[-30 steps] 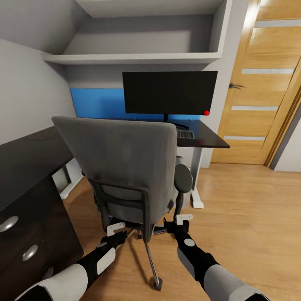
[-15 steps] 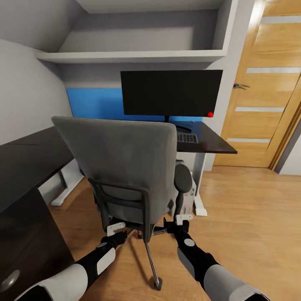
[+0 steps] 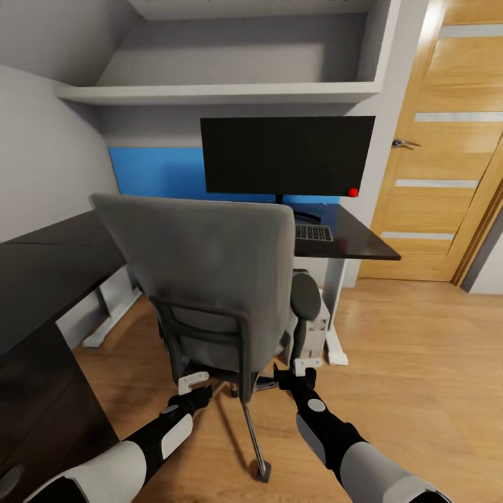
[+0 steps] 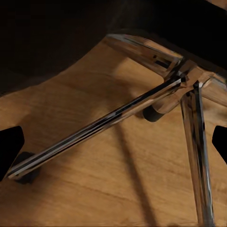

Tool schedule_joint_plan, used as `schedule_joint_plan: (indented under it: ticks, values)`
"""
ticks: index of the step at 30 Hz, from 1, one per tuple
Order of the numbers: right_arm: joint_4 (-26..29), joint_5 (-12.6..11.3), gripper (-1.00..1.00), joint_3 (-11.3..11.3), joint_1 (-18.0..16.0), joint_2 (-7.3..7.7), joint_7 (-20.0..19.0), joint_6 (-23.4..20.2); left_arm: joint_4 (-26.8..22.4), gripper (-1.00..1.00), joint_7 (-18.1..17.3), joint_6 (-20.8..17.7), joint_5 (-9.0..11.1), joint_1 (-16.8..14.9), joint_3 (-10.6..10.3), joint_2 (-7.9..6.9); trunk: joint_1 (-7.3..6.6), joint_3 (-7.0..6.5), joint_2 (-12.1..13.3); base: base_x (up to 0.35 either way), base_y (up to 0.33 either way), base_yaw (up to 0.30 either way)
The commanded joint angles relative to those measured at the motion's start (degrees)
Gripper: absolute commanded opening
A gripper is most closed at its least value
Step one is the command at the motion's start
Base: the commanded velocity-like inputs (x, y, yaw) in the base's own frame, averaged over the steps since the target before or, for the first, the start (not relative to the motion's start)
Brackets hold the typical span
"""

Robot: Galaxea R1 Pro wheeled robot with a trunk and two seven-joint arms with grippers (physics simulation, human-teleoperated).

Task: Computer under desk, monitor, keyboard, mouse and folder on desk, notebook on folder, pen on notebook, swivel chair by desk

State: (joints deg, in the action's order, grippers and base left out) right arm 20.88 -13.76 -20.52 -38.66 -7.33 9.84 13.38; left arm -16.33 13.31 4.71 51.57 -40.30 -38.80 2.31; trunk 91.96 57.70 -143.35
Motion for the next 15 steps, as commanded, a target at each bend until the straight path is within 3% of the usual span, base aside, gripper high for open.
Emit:
schedule_joint_plan:
  ticks: [1,11,15]
  values:
    - [-0.07,-0.57,1.00,-0.48,-0.04,0.03,0.35,0.24,-0.02,1.00,0.32,0.24,0.50,-0.04,-0.49,-0.02,-0.03,0.05,-0.02,-0.252,0.000,0.000]
    - [-0.13,-0.57,1.00,-0.48,-0.03,0.03,0.34,0.24,-0.02,1.00,0.32,0.22,0.51,-0.04,-0.49,-0.02,-0.03,0.05,-0.02,-0.309,-0.007,0.000]
    - [-0.32,-0.57,1.00,-0.48,-0.02,0.03,0.32,0.24,-0.02,1.00,0.32,0.22,0.47,-0.04,-0.53,-0.02,-0.03,0.05,-0.02,-0.299,-0.142,0.000]
